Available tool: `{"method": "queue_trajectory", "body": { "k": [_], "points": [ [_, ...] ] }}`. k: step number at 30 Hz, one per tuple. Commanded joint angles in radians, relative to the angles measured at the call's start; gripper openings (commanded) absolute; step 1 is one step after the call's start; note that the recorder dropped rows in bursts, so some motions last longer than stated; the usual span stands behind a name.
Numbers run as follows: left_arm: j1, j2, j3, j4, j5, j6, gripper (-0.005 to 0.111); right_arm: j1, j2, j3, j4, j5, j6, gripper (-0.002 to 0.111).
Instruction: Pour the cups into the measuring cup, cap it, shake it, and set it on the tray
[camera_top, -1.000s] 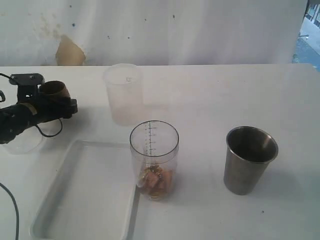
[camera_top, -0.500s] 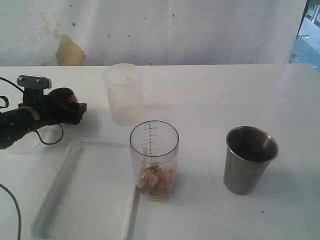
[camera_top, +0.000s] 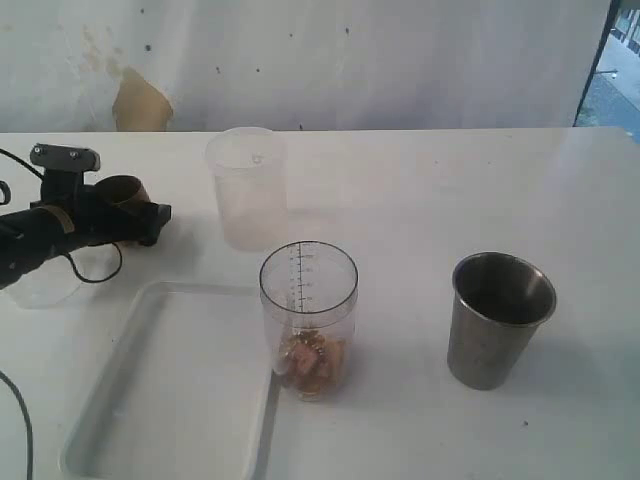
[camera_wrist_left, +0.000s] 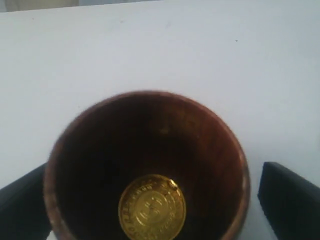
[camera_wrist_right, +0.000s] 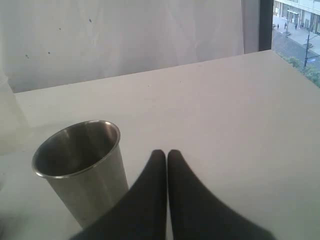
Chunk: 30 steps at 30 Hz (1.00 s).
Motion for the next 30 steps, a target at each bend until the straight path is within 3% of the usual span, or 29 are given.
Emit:
{"method": "queue_trajectory", "body": {
  "k": [1, 11, 18, 24, 28, 30],
  "points": [
    [0.001, -0.103, 0.002, 0.001, 0.058, -0.002, 0.105, 0.0, -0.003, 0.0, -0.005, -0.009, 0.002, 0.0],
    [0.001, -0.271, 0.007, 0.004, 0.192, -0.103, 0.105, 0.0, -0.003, 0.0, -0.005, -0.009, 0.002, 0.0],
    [-0.001, -0.506, 0.017, 0.009, 0.446, -0.138, 0.105, 0.0, -0.003, 0.0, -0.005, -0.009, 0.002, 0.0],
    [-0.001, -0.675, 0.002, -0.024, 0.745, -0.231, 0.104, 0.0, -0.003, 0.0, -0.005, -0.009, 0.002, 0.0],
    [-0.001, -0.709, -0.051, -0.03, 0.946, -0.22, 0.093, 0.0, -0.003, 0.0, -0.005, -0.009, 0.002, 0.0],
    [-0.001, -0.725, -0.064, -0.046, 1.01, -0.168, 0.077, 0.0, -0.003, 0.0, -0.005, -0.009, 0.002, 0.0]
  ]
}}
